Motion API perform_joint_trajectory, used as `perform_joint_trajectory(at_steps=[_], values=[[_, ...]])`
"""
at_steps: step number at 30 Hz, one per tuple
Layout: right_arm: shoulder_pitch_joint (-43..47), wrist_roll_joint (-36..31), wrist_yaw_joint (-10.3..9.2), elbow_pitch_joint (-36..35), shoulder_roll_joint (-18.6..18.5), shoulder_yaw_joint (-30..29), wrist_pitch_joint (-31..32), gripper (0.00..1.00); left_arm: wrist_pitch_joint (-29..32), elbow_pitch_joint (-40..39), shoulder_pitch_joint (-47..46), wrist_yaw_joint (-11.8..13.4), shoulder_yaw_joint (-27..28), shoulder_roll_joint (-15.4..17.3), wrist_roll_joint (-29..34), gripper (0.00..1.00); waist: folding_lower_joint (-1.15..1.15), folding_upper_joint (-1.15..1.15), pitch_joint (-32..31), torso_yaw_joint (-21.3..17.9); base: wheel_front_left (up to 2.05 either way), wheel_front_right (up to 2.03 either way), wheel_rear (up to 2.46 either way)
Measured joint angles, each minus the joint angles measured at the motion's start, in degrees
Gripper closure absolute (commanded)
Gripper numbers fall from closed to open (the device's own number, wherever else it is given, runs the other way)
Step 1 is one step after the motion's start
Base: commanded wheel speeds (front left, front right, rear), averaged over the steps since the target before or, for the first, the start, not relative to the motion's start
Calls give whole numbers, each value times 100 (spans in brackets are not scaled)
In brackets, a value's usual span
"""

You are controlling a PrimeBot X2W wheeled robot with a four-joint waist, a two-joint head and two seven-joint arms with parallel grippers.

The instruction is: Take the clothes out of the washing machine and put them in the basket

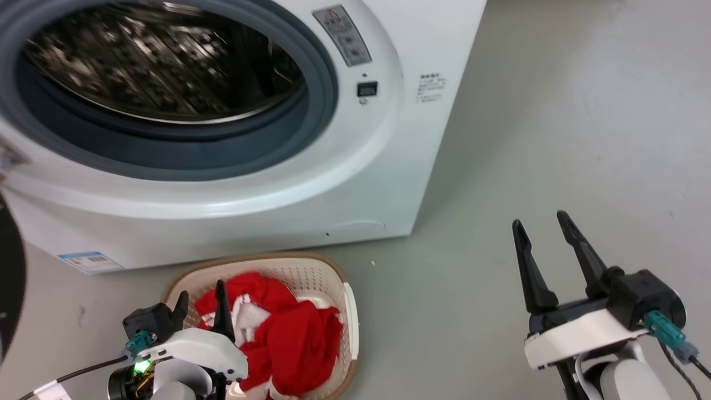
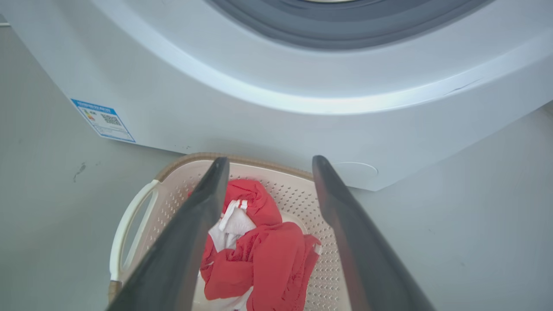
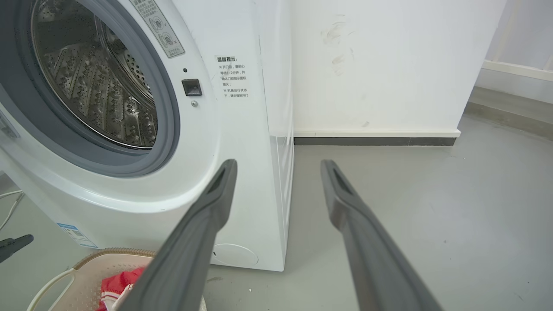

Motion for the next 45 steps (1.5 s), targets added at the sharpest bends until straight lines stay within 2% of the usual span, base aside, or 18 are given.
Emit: perform_joint_trajectory(at_steps=[15, 16, 22, 32, 45], values=[[675, -330, 1, -372, 136, -476, 360, 0, 0, -2426, 728, 41, -577, 0, 921, 0, 0, 0, -1046, 555, 0, 0, 0], [840, -385, 0, -431, 147, -534, 424, 0, 0, -2830, 892, 41, -653, 56, 1085, 0, 0, 0, -1219, 614, 0, 0, 0], [1124, -467, 0, -536, 165, -626, 501, 0, 127, -3476, 1300, 68, -751, 185, 1229, 0, 0, 0, -1459, 732, 0, 0, 0], [1196, -515, 0, -648, 181, -601, 579, 0, 466, -4032, 1772, 176, -813, 198, 1189, 0, 1, 0, -1492, 880, 0, 0, 0], [1202, -503, 0, -709, 183, -602, 610, 0, 531, -4116, 1857, 220, -870, 213, 1101, 0, 1, 0, -1453, 901, 0, 0, 0]])
